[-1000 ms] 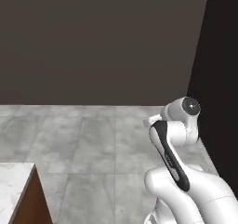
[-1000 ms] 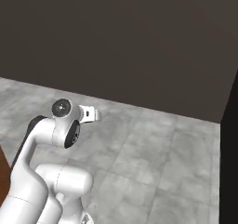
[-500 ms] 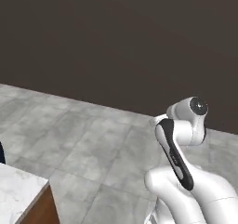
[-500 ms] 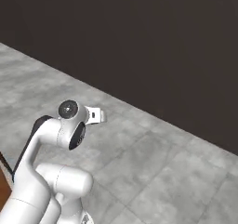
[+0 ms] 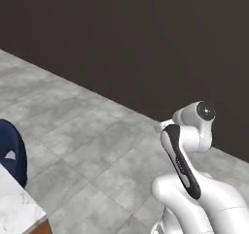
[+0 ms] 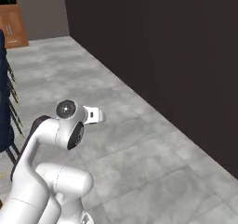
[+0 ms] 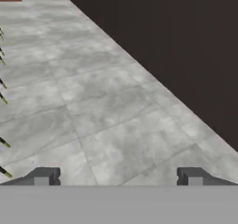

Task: Place the large bottle from the dining counter next to the other large bottle outside the sink, and place the small bottle from the dining counter next to the other small bottle inside the sink.

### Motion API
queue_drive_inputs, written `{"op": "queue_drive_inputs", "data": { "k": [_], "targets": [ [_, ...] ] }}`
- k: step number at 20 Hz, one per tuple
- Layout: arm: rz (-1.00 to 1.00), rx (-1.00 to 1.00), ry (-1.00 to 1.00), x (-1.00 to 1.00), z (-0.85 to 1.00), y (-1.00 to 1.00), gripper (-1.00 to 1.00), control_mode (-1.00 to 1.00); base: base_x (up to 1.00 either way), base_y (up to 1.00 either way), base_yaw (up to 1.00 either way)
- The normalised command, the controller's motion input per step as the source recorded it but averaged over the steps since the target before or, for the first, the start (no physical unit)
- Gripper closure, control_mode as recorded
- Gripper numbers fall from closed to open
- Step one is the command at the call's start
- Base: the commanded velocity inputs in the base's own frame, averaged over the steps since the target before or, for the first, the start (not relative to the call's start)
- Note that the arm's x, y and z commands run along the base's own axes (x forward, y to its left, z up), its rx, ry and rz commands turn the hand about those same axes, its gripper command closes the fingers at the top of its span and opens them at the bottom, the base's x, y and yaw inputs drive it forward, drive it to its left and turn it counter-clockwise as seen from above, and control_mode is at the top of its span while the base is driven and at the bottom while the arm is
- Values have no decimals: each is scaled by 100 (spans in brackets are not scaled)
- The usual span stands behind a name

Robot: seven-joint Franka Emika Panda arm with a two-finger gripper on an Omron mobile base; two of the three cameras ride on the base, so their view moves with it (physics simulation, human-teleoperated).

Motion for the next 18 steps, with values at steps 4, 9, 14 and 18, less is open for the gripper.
{"op": "queue_drive_inputs", "data": {
  "k": [4, 9, 14, 18],
  "targets": [
    [0, 0, 0, 0, 0, 0, -100, 100, 100, -45, 59],
    [0, 0, 0, 0, 0, 0, -100, 100, 99, -47, 61],
    [0, 0, 0, 0, 0, 0, -100, 100, 98, -30, 57],
    [0, 0, 0, 0, 0, 0, -100, 100, 91, -30, 56]
  ]
}}
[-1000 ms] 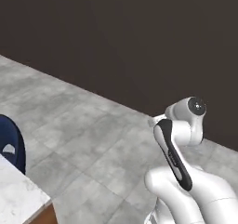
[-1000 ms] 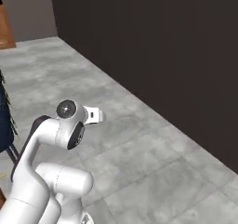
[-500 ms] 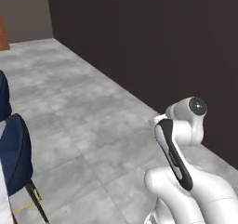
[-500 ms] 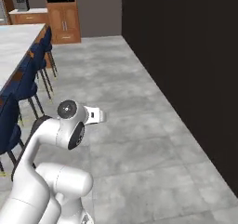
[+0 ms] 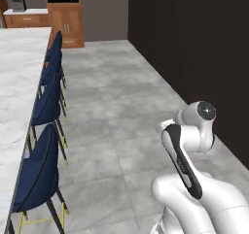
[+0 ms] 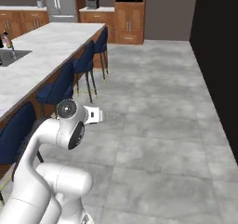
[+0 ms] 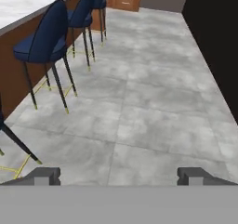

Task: Place the large bottle from the dining counter next to the other large bottle outside the sink, and place the small bottle from the dining counter next to the other small bottle inside the sink.

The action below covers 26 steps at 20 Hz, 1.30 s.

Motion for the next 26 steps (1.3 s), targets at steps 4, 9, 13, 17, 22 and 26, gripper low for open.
{"op": "queue_drive_inputs", "data": {
  "k": [4, 9, 13, 17, 22, 26],
  "targets": [
    [0, 0, 0, 0, 0, 0, -100, 100, 78, -30, 59],
    [0, 0, 0, 0, 0, 0, -100, 100, 33, -49, 58],
    [0, 0, 0, 0, 0, 0, -100, 100, 12, -55, 56],
    [0, 0, 0, 0, 0, 0, -100, 100, 20, -61, 57],
    [0, 0, 0, 0, 0, 0, -100, 100, 24, -68, 52],
    [0, 0, 0, 0, 0, 0, -100, 100, 24, -73, 54]
  ]
}}
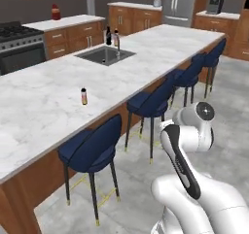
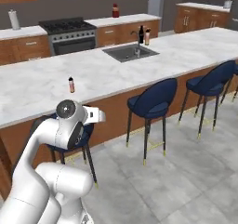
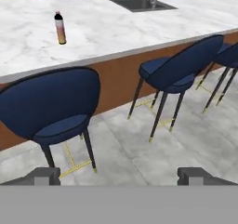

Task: Place the large bottle from the dining counter next to the other large bottle outside the sink, and place the small bottle from the dining counter next to the other small bottle inside the sink.

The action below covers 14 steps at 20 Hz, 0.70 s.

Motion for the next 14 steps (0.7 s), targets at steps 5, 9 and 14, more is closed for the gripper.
{"op": "queue_drive_inputs", "data": {
  "k": [5, 9, 14],
  "targets": [
    [0, 0, 0, 0, 0, 0, -100, 100, 31, -72, 55],
    [0, 0, 0, 0, 0, 0, -100, 100, 29, -70, 55],
    [0, 0, 0, 0, 0, 0, -100, 100, 22, -76, 56]
  ]
}}
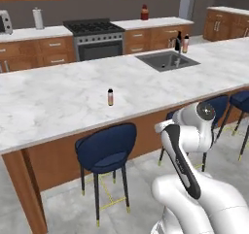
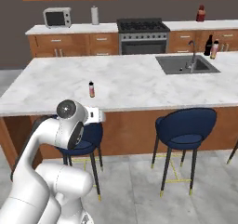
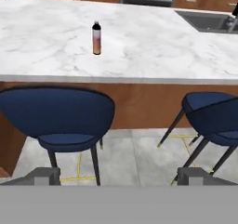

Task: Place the large bottle from the dining counter next to the other large bottle outside the sink, and place the small bottle from the dining counter next to the other small bottle inside the sink.

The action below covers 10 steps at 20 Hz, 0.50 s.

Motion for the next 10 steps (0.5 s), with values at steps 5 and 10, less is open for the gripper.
{"op": "queue_drive_inputs", "data": {
  "k": [5, 10],
  "targets": [
    [0, 0, 0, 0, 0, 0, -100, 100, 12, -61, 50],
    [0, 0, 0, 0, 0, 0, -100, 100, 23, -23, 18]
  ]
}}
